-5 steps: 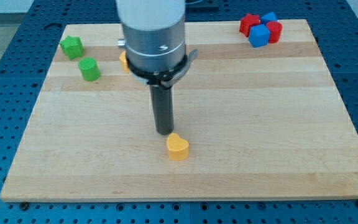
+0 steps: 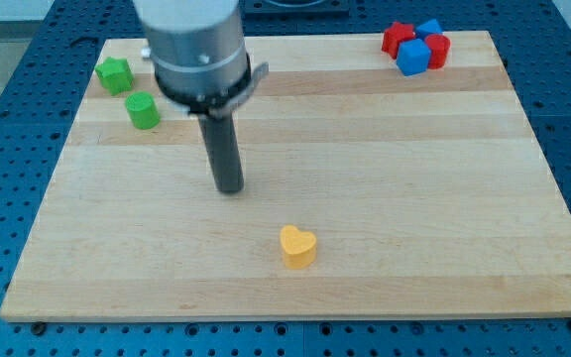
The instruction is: Drag the yellow hexagon diagonal to the top left of the yellow heart
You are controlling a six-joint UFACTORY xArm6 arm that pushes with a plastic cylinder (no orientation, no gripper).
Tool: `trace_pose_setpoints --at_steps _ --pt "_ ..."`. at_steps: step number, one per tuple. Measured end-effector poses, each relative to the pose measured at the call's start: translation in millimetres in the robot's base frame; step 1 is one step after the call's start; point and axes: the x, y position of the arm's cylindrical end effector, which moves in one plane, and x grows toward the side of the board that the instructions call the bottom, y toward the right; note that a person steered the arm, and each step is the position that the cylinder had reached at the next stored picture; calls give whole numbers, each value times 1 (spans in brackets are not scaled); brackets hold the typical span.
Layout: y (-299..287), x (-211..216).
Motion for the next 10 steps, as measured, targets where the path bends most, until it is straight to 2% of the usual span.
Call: trace_pose_setpoints --at_steps 2,3,4,6,7,8,9,10 --pt "12 -112" --pt "-37 -151" --pt "-50 -148" --pt "-32 -89" --pt "-30 -92" --pt "-35 -123" --pt "-40 -117" --pt "-32 -71"
